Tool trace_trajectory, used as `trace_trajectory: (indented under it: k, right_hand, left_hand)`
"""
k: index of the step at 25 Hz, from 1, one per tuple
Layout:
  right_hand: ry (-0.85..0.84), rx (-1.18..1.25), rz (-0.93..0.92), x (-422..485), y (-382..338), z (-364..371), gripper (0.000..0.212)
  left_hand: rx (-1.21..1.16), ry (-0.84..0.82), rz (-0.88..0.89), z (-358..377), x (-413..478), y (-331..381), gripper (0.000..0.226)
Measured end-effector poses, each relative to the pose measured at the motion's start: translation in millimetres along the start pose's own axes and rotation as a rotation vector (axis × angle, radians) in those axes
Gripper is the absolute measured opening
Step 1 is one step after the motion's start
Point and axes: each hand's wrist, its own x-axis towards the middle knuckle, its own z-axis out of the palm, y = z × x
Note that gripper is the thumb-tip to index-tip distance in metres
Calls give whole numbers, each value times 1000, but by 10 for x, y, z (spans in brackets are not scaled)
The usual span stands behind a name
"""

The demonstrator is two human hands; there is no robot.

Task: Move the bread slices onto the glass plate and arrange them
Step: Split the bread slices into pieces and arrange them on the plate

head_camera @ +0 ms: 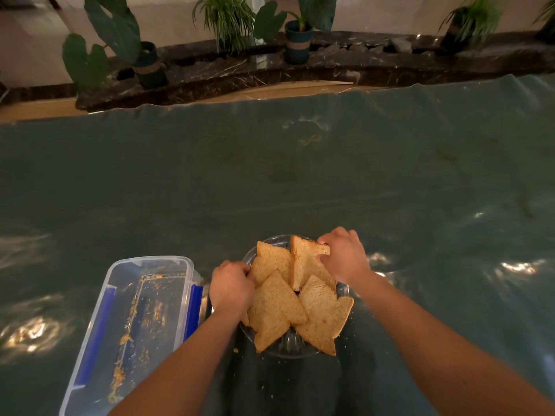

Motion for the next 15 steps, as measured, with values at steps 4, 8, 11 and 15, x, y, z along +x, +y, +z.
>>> trace_trajectory:
  k: [4,8,11,15]
  right_hand:
    - [10,59,-23,-13,53,4,32]
    - [53,132,-75,-15,46,-19,24]
    - [-16,90,-84,-8,-8,1,38]
    - [-83,138,-33,42,-56,71,32]
  left_hand:
    - [6,75,55,12,-11,15,24]
    - [101,77,91,-9,-5,42,25]
    - [194,55,119,6,3,86,25]
    - [38,-2,-28,-23,45,209,23]
